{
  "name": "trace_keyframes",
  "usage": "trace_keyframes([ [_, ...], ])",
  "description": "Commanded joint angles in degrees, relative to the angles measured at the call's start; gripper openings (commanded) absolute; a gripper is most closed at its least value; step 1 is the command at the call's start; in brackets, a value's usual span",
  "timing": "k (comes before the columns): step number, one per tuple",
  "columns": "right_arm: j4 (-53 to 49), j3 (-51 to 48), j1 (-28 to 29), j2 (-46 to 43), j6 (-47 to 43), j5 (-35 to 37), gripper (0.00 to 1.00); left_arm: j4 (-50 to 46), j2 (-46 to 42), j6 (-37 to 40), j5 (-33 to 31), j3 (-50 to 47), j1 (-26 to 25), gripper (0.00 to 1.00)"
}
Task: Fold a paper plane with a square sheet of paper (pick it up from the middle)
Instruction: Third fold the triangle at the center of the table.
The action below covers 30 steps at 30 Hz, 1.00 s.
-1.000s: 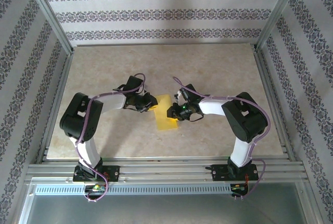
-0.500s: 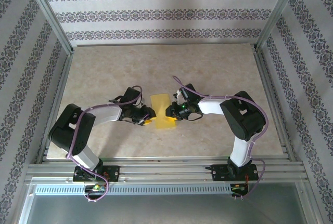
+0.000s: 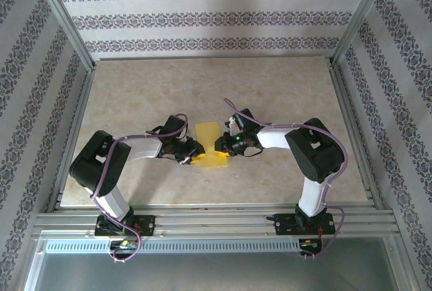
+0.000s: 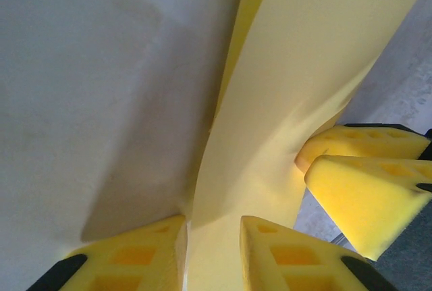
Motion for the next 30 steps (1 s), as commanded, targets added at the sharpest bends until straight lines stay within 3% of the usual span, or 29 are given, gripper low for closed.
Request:
trace_keyframes([
  [1, -2.2, -1.0, -0.1, 3.0, -0.5, 2.6, 0.27, 4.2, 0.9, -0.9, 1.5, 0.6, -0.8, 0.24],
  [7, -2.4, -1.0, -0.1, 3.0, -0.9, 2.5, 0.27, 2.3, -0.5, 1.1, 0.8, 2.2, -0.4, 0.20],
  [16, -2.6, -0.9, -0.3, 2.6, -1.2, 2.6, 0.27, 1.7, -0.8, 2.0, -0.1, 1.2, 0.4, 0.22],
  [22, -2.5, -0.8, -0.3, 2.2, -1.8, 2.3, 0.29, 2.4, 1.2, 1.5, 0.6, 2.2, 0.5, 0.12],
  [26, -1.3, -0.6, -0.3, -0.2, -3.9, 1.8, 0.36, 1.4, 0.9, 0.9, 0.3, 2.3, 0.6, 0.05],
  [30, -1.1, -0.5, -0.3, -7.3, -10.7, 3.5, 0.49, -0.6, 0.2, -1.2, -0.6, 2.8, 0.5, 0.01],
])
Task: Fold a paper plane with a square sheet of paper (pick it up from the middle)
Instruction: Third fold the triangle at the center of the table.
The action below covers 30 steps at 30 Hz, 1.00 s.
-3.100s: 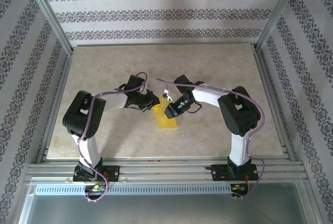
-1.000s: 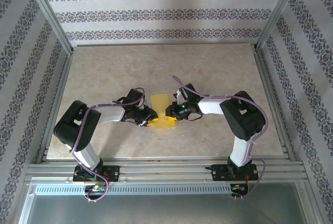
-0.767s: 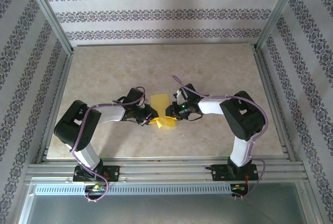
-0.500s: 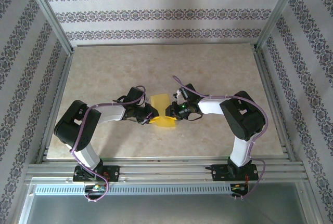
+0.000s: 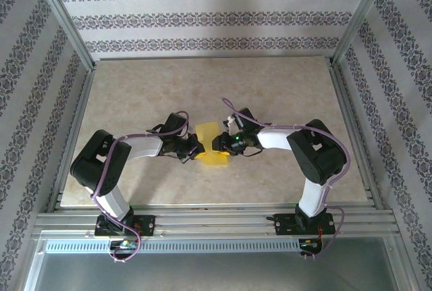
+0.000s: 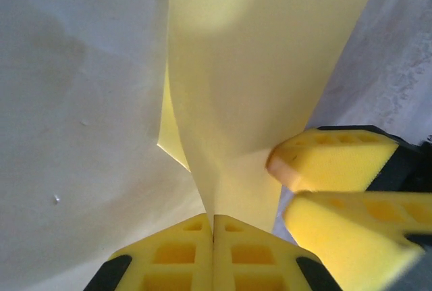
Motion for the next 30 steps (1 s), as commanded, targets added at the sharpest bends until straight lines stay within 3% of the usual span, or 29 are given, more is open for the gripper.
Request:
trace_keyframes([
  [1, -0.9, -0.6, -0.3, -6.5, -8.9, 3.7, 0.53, -2.9, -0.3, -2.2, -1.2, 1.8, 0.5, 0.00],
  [5, 1.0, -4.6, 2.2, -14.2, -21.1, 11.1, 0.68, -5.4, -0.8, -5.0, -2.3, 2.7, 0.6, 0.00],
  [10, 5.3, -9.5, 8.6, -18.4, -35.6, 23.4, 0.70, -5.4, -1.1, -9.1, -2.3, 3.5, 0.6, 0.00],
  [17, 17.0, -15.4, 14.3, -17.6, -45.4, 20.9, 0.69, -5.5, -1.0, -11.7, -1.9, 4.3, 0.6, 0.00],
  [27, 24.0, -17.1, 19.2, -11.9, -53.6, 28.1, 0.70, -4.5, -0.9, -12.5, -1.6, 4.0, 0.6, 0.00],
  [30, 25.4, -16.8, 19.4, -10.7, -54.5, 30.1, 0.66, -4.1, -0.9, -12.7, -1.4, 3.8, 0.6, 0.00],
])
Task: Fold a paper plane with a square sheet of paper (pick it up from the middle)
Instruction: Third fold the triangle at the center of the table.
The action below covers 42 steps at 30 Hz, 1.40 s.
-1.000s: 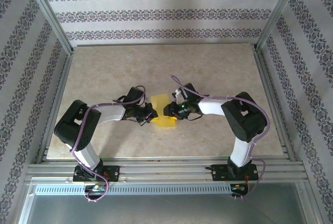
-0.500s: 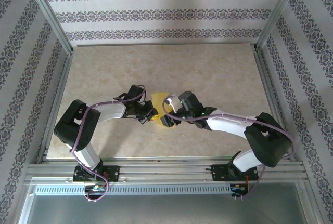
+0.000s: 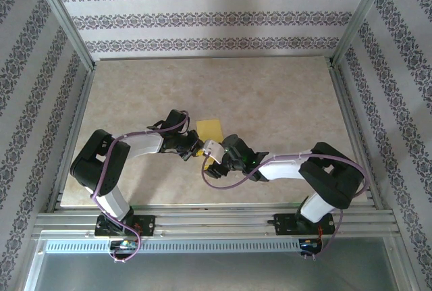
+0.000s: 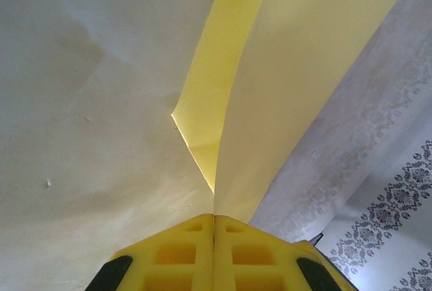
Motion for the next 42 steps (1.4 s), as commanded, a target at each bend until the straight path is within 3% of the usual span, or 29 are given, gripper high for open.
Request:
trace_keyframes([
  [1, 3.9, -0.1, 0.6, 1.3, -3.3, 3.9, 0.63, -0.8, -0.9, -2.4, 0.0, 0.6, 0.6, 0.00],
  [6, 4.2, 0.7, 0.6, 2.7, -3.5, 5.5, 0.41, -0.3, -0.8, -2.6, 0.2, 0.3, 0.6, 0.00],
  [15, 4.3, 0.4, 0.6, 2.6, -3.7, 4.7, 0.18, 0.0, -1.2, -2.6, 0.3, 0.0, 0.6, 0.00],
  [18, 4.0, 0.6, 0.5, 2.7, -3.0, 3.5, 0.10, -1.6, -2.1, -1.2, 0.0, 0.5, 1.3, 0.05],
  [22, 2.2, 1.3, -1.5, 2.4, 0.1, -1.1, 0.06, -9.2, -6.2, 5.2, -3.1, 1.7, 5.1, 0.24],
  [26, 0.6, 2.3, -4.0, 2.6, 3.5, -6.7, 0.06, -15.0, -9.3, 13.3, -4.4, 4.4, 8.9, 0.34],
  [33, -0.4, 4.2, -6.7, 4.5, 8.2, -13.6, 0.06, -8.7, -5.5, 19.9, 0.7, 10.0, 8.8, 0.35],
  [42, -1.4, 6.6, -7.3, 7.2, 12.0, -17.6, 0.07, -8.5, 7.7, 22.1, 2.2, 18.1, 5.0, 0.26],
])
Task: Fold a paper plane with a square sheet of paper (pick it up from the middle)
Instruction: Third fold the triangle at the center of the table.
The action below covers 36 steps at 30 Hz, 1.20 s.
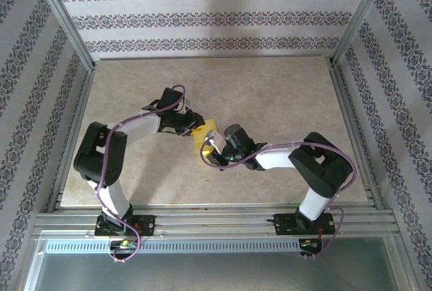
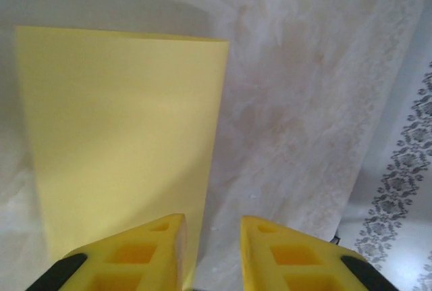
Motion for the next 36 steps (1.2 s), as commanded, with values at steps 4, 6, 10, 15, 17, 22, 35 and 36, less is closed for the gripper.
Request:
trace_keyframes([
  [4, -0.8, 2.5, -0.6, 1.6, 4.0, -3.6, 0.07, -3.9, 5.9, 4.7, -0.7, 4.3, -1.7, 0.21],
  [6, -0.8, 2.8, -0.7, 2.1, 4.8, -4.0, 0.07, -5.6, 7.2, 5.5, -1.4, 5.0, -2.0, 0.19],
  [10, -1.0, 3.4, -0.9, 2.9, 6.2, -4.4, 0.07, -7.5, 9.0, 7.0, -2.4, 5.8, -2.3, 0.14],
  [15, -1.0, 3.7, -1.6, 3.4, 7.7, -4.9, 0.07, -9.6, 10.4, 8.6, -3.5, 6.4, -2.4, 0.10],
  [17, -1.2, 3.8, -1.9, 3.5, 8.2, -5.1, 0.07, -10.1, 11.0, 9.1, -3.8, 6.6, -2.4, 0.10],
  [22, -2.3, 4.4, -2.4, 3.4, 9.7, -5.3, 0.08, -11.7, 12.3, 10.3, -4.3, 7.2, -2.5, 0.08],
  [35, -8.5, 7.2, -4.6, 3.5, 11.8, -4.3, 0.11, -14.4, 13.3, 12.8, -5.6, 8.8, -2.5, 0.05],
  [36, -8.9, 7.5, -4.8, 3.7, 11.9, -4.1, 0.11, -14.4, 13.3, 12.9, -5.6, 8.8, -2.5, 0.05],
])
